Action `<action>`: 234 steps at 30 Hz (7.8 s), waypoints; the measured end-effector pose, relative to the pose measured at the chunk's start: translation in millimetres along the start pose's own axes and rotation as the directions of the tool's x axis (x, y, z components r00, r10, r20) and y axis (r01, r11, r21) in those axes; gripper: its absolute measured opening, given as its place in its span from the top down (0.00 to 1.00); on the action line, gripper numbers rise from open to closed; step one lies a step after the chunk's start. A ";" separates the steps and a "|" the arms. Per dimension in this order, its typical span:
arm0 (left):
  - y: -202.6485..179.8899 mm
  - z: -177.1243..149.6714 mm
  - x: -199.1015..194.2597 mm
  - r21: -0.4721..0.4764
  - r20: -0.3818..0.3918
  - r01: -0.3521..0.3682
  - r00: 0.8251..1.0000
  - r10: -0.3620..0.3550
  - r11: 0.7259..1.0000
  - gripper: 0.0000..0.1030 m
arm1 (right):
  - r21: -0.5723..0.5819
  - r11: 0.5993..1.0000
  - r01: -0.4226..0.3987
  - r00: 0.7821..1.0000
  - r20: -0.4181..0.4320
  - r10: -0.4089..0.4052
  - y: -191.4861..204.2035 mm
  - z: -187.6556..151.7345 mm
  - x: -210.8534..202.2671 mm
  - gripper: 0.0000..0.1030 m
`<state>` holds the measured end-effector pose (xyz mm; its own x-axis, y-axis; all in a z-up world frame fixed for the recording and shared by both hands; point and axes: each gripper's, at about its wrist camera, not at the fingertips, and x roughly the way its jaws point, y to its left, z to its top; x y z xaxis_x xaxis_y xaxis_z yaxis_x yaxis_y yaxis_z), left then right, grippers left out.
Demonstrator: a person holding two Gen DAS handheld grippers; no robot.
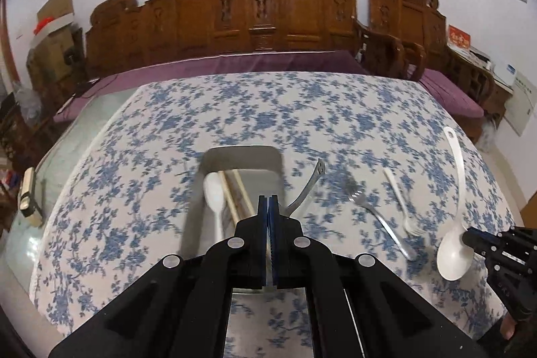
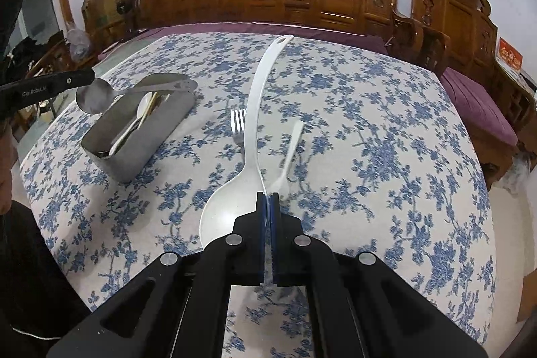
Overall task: Organize utensils
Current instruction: 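Carry the metal spoon into the tray and open the left tool while the right tool holds the ladle, then lower the white ladle into the tray and open the right tool, then move the right tool to the white plastic fork and grasp it, then grasp the metal fork with the left tool while the right tool holds the white fork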
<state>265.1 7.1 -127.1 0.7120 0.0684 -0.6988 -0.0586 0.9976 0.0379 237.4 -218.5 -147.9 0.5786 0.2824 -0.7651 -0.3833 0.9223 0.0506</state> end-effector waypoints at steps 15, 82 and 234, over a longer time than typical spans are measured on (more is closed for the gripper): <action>57.0 -9.8 22.0 -0.052 -0.026 -0.084 0.996 0.083 0.995 1.00 | -0.049 0.997 -0.066 0.998 0.008 0.066 55.4 31.6 17.3 0.97; 133.5 -5.2 57.8 -0.068 -0.019 0.038 0.999 -0.039 0.997 0.47 | -0.147 0.975 -0.167 0.983 -0.106 0.153 182.5 85.2 113.9 0.97; -127.8 -32.2 130.1 0.173 -0.300 0.138 0.950 -0.081 0.975 0.94 | 0.074 0.996 0.053 0.995 -0.094 -0.046 -73.9 -23.7 -0.4 0.93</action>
<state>342.6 -111.9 -245.8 0.4715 -0.0198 -0.8816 0.1620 0.9847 0.0645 248.5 -293.0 -166.6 0.5255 0.2140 -0.8234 -0.2980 0.9528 0.0575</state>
